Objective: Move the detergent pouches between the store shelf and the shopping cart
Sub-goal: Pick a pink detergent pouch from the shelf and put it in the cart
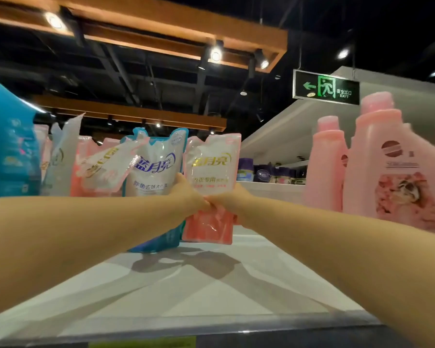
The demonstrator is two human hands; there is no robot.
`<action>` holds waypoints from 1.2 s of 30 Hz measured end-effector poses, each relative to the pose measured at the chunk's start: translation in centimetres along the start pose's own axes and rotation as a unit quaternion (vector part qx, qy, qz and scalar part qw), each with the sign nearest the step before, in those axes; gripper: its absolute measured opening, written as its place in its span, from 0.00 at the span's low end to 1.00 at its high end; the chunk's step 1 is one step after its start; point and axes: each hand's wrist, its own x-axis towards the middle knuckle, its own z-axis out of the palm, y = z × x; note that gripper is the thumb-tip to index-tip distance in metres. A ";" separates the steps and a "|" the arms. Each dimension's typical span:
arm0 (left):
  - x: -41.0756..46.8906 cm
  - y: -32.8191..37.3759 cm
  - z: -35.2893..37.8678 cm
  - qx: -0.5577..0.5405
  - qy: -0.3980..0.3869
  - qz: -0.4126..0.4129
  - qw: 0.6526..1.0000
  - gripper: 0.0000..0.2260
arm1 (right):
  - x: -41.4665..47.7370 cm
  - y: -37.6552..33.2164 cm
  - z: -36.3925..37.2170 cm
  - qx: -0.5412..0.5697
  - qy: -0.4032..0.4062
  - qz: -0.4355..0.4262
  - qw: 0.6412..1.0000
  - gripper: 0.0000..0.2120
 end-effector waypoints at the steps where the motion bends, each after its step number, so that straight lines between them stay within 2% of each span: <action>1: -0.3 0.4 -0.2 -0.002 0.004 -0.004 1.000 0.39 | -0.1 0.0 -0.5 0.016 0.008 -0.015 1.000 0.25; 4: -2.5 1.9 -1.0 -0.056 -0.044 0.059 0.996 0.27 | -1.5 -0.5 -1.9 0.044 0.059 -0.053 0.996 0.26; 6: -3.9 2.9 -1.5 -0.112 -0.064 0.116 0.985 0.19 | -2.6 -0.9 -3.0 0.087 0.051 -0.075 0.992 0.27; 9: -6.6 4.6 -2.5 -0.158 -0.061 0.183 0.968 0.19 | -5.2 -1.8 -4.3 0.162 0.040 -0.099 0.981 0.26; 11: -8.4 5.8 -2.8 -0.172 -0.069 0.197 0.963 0.24 | -7.3 -2.4 -5.4 0.177 0.053 -0.115 0.976 0.23; 15: -13.8 8.4 -2.1 -0.158 -0.058 0.228 0.959 0.35 | -12.8 -2.9 -8.6 0.218 0.071 -0.130 0.965 0.25; 18: -19.3 11.2 -0.1 -0.174 -0.044 0.252 0.951 0.31 | -17.7 -2.4 -12.8 0.210 0.070 -0.133 0.966 0.26; 20: -23.2 13.3 2.1 -0.220 -0.061 0.254 0.940 0.30 | -21.3 -1.7 -16.3 0.204 0.075 -0.137 0.966 0.27; 24: -30.5 16.9 8.4 -0.292 -0.133 0.251 0.913 0.37 | -28.6 1.3 -24.1 0.180 0.130 -0.134 0.966 0.27; 28: -36.9 20.4 16.5 -0.335 -0.194 0.254 0.886 0.34 | -35.4 5.5 -32.4 0.158 0.184 -0.111 0.964 0.25; 31: -41.0 23.0 22.9 -0.352 -0.267 0.250 0.862 0.36 | -39.5 9.2 -38.7 0.122 0.227 -0.065 0.964 0.34; 32: -42.2 23.7 25.1 -0.360 -0.290 0.250 0.851 0.37 | -41.0 10.4 -40.7 0.109 0.248 -0.053 0.961 0.35; 36: -46.6 26.5 34.2 -0.386 -0.370 0.247 0.808 0.40 | -46.2 15.4 -48.4 0.074 0.332 -0.016 0.940 0.26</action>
